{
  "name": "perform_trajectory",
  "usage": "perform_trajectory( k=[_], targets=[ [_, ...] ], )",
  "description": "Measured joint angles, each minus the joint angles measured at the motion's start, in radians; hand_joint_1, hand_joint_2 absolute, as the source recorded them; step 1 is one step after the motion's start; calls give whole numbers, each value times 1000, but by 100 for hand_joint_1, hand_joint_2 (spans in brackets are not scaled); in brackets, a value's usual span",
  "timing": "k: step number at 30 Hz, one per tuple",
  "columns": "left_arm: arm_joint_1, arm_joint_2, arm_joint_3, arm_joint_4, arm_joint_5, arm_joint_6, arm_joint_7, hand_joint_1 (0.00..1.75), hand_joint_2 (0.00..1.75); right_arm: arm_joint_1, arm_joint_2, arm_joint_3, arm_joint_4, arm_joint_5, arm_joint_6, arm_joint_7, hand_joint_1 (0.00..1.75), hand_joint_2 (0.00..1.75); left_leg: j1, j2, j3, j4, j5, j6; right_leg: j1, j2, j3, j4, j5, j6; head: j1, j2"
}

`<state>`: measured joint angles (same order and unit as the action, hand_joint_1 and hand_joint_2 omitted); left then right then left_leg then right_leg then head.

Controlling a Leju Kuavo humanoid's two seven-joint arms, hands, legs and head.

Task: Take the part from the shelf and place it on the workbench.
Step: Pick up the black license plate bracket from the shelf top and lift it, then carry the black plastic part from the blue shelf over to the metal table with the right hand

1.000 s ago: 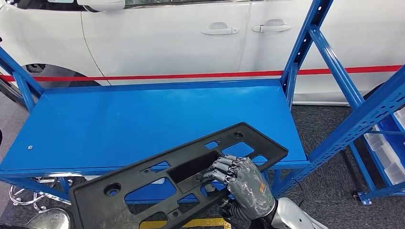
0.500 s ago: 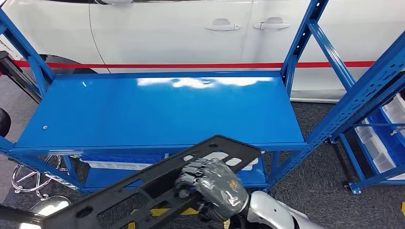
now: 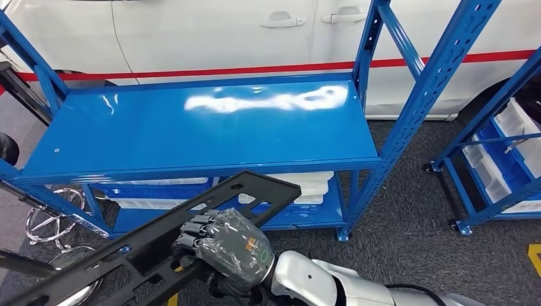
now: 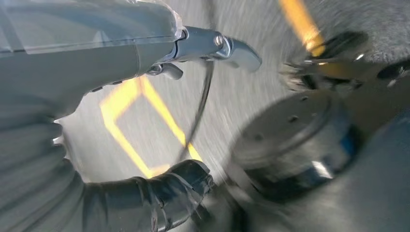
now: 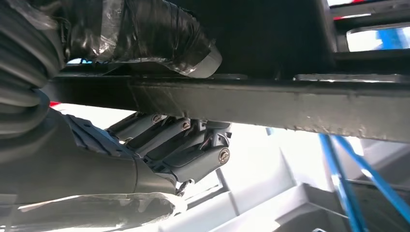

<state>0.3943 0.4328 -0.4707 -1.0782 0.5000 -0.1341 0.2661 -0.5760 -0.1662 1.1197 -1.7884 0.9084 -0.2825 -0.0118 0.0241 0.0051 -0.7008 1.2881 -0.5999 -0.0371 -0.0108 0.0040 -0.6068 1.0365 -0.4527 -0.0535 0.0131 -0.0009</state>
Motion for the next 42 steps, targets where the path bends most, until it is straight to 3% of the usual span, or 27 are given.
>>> perform_trajectory(
  k=[1,2,3,4,6,7,9,10,12,14,15,16,18,19,21,22,24,25,27,29,30,31,32,34,36,39,42],
  targets=[
    [31,42,-59,-81,113,158,10,0,175,28,-28,-11,-5,21,-26,0,175,175,-1,0,16,18,14,2,2,0,-13,2,9,1,0,0],
    [59,87,-123,-171,210,322,8,0,175,60,-63,-28,-11,37,-55,-9,175,175,-1,0,49,0,41,5,4,-1,-24,5,18,3,0,0],
    [75,131,-197,-258,292,472,-9,0,175,91,-97,-48,-17,48,-80,-22,175,175,-2,-1,99,-54,67,10,5,-1,-35,9,25,6,0,0],
    [73,173,-280,-331,364,585,-40,0,175,115,-125,-68,-22,55,-97,-35,175,175,-4,-3,157,-132,74,15,6,-1,-44,12,32,11,0,0],
    [34,247,-456,-438,503,699,-131,0,175,148,-162,-95,-33,64,-106,-44,175,175,-11,-7,239,-263,59,26,6,-2,-55,15,48,21,0,0],
    [3,278,-544,-483,575,727,-184,0,175,162,-173,-103,-40,68,-106,-43,175,175,-15,-8,253,-294,51,32,5,-3,-57,13,58,27,0,0],
    [-57,327,-703,-562,689,769,-274,0,175,187,-192,-115,-53,76,-106,-40,175,175,-15,-5,243,-306,67,44,3,-3,-59,6,73,40,0,0],
    [-81,346,-768,-596,725,788,-304,0,175,197,-201,-120,-59,79,-105,-39,175,175,-13,-1,235,-309,78,52,2,-2,-64,14,58,46,1,0],
    [-117,382,-868,-654,763,813,-338,0,175,208,-216,-130,-65,80,-101,-37,175,175,-9,6,211,-311,103,66,-1,-2,-89,85,-31,54,1,0],
    [-144,408,-934,-693,775,820,-354,0,175,211,-224,-134,-69,75,-89,-37,175,175,-10,10,179,-307,127,71,-3,-3,-117,211,-126,60,2,0],
    [-155,417,-958,-706,780,818,-359,0,175,211,-225,-135,-69,72,-81,-38,175,175,-10,10,163,-303,138,70,-3,-3,-121,262,-139,63,2,0],
    [-165,424,-980,-716,783,815,-364,0,175,210,-226,-135,-69,68,-75,-39,175,175,-10,11,145,-298,149,69,-4,-3,-111,288,-126,65,2,0],
    [-181,435,-1012,-728,789,808,-370,0,175,208,-226,-135,-69,60,-66,-40,175,175,-10,11,109,-284,166,64,-5,-3,-39,232,-69,64,2,0],
    [-188,439,-1024,-732,791,804,-372,0,175,205,-226,-135,-70,57,-63,-41,175,175,-11,10,94,-275,173,60,-4,-3,17,164,-61,61,2,0],
    [-199,448,-1040,-736,792,794,-373,0,175,197,-226,-135,-73,53,-57,-42,175,175,-14,8,76,-260,182,49,0,-2,101,39,-84,53,2,0],
    [-203,452,-1047,-737,792,788,-373,0,175,194,-226,-135,-74,51,-54,-43,175,175,-14,8,72,-258,187,42,3,-1,116,8,-98,47,1,0],
    [-210,461,-1058,-738,792,775,-372,0,175,190,-224,-135,-75,47,-47,-45,175,175,-11,7,69,-259,196,28,5,-3,110,-5,-92,30,2,0],
    [-212,464,-1063,-738,792,769,-372,0,175,189,-223,-135,-75,45,-44,-46,175,175,-9,6,64,-253,188,22,4,-5,105,-8,-83,20,2,0],
    [-215,470,-1071,-738,792,762,-372,0,175,186,-218,-135,-75,42,-39,-46,175,175,-5,4,42,-195,124,14,1,-10,90,-14,-64,4,1,0],
    [-220,472,-1076,-738,792,759,-372,0,175,184,-213,-135,-75,41,-38,-46,175,175,-4,4,11,-83,39,8,3,-13,71,-13,-49,-1,1,0],
    [-221,472,-1078,-738,792,758,-372,0,175,184,-212,-135,-75,41,-37,-46,175,175,-4,4,3,-36,20,5,4,-15,61,-12,-42,-1,1,0],
    [-223,472,-1079,-738,792,757,-372,0,175,184,-211,-135,-75,41,-35,-46,175,175,-4,4,8,-13,21,3,4,-15,52,-11,-36,0,1,0],
    [-224,472,-1080,-737,792,754,-372,0,175,184,-210,-135,-74,41,-34,-45,175,175,-4,4,30,-26,39,3,5,-16,44,-9,-31,2,1,0],
    [-225,476,-1081,-737,790,747,-371,0,175,182,-208,-135,-74,41,-31,-44,175,175,-4,3,117,-146,85,10,6,-16,37,-6,-24,7,1,0],
    [-226,481,-1082,-736,789,738,-370,0,175,178,-205,-135,-74,40,-30,-43,175,175,-9,1,190,-263,101,20,7,-16,34,-4,-17,16,2,0],
    [-227,484,-1087,-735,788,731,-369,0,175,173,-202,-135,-75,40,-29,-42,175,175,-17,1,201,-302,106,34,6,-16,31,-10,-4,33,1,0],
    [-229,485,-1089,-734,788,727,-369,0,175,167,-200,-134,-75,40,-29,-41,175,175,-14,1,204,-326,123,33,12,-17,34,-30,12,5,4,0]
  ],
)
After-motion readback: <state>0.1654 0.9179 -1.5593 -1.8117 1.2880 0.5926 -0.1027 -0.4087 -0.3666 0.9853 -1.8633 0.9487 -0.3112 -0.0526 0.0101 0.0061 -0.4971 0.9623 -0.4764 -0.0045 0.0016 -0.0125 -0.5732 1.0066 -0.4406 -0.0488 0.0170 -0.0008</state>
